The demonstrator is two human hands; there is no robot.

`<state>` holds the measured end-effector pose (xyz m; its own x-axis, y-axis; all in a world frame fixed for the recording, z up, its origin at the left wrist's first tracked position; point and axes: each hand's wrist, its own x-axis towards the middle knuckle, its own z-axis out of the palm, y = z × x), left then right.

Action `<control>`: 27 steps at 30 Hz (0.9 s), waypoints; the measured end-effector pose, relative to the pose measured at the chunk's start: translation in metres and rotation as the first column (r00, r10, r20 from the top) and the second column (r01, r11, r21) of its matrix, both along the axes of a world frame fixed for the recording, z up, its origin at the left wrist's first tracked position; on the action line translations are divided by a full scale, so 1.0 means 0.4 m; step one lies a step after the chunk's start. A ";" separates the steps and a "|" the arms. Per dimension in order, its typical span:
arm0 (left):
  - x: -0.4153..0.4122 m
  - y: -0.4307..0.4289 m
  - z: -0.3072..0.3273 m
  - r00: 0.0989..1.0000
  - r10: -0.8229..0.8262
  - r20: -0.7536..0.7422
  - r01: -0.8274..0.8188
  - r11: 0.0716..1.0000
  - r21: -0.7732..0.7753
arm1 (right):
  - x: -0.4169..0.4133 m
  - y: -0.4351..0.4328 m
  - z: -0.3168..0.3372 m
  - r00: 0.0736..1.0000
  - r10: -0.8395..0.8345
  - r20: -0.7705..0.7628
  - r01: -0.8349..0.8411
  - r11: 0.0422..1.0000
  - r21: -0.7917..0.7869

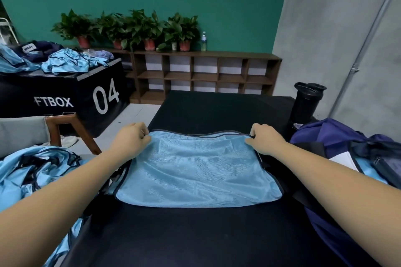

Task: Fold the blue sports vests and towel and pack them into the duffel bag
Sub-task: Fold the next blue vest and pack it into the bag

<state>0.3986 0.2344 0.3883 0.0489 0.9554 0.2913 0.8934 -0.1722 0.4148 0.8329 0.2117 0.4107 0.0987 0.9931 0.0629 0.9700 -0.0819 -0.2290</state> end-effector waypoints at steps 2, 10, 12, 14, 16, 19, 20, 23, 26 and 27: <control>0.018 0.038 -0.004 0.998 -0.027 -0.049 0.027 1.000 -0.005 | 0.004 0.017 -0.005 1.000 -0.010 -0.023 0.010 1.000 -0.001; 0.027 0.138 -0.018 0.989 0.010 -0.149 -0.018 0.998 -0.055 | 0.007 0.065 -0.020 0.991 -0.058 -0.119 0.059 0.998 0.007; 0.022 0.146 -0.030 0.981 0.033 -0.194 -0.048 0.996 -0.071 | 0.009 0.067 -0.018 0.994 -0.051 -0.097 0.052 0.999 0.006; 0.018 0.141 -0.031 0.979 0.065 -0.193 -0.072 0.997 -0.026 | 0.014 0.071 -0.012 0.996 -0.063 -0.067 0.066 0.996 0.052; 0.013 0.131 -0.025 0.986 0.097 -0.139 -0.097 0.995 0.002 | 0.016 0.078 -0.004 0.995 -0.081 -0.062 0.088 0.990 0.113; 0.007 0.128 -0.023 0.993 0.119 0.020 -0.118 0.991 -0.056 | 0.020 0.093 -0.006 0.987 -0.088 -0.137 0.107 0.985 0.138; 0.006 0.128 -0.024 0.989 0.134 0.068 -0.128 0.988 -0.084 | 0.020 0.098 -0.010 0.986 -0.095 -0.140 0.112 0.986 0.119; 0.000 0.134 -0.032 0.956 0.197 0.218 -0.166 0.974 -0.154 | 0.019 0.110 -0.028 0.984 -0.122 -0.128 0.133 0.988 0.082; -0.012 0.147 -0.036 0.929 0.224 0.295 -0.164 0.963 -0.216 | 0.015 0.124 -0.044 0.991 -0.090 -0.101 0.096 0.994 0.059; -0.014 0.150 -0.034 0.920 0.233 0.314 -0.157 0.956 -0.249 | 0.013 0.130 -0.048 0.992 -0.060 -0.107 0.064 0.997 0.037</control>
<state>0.3928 0.2943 0.3747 -0.2093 0.9768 0.0444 0.7008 0.1182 0.7035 0.8379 0.2636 0.3914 0.1683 0.9818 0.0885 0.9335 -0.1299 -0.3341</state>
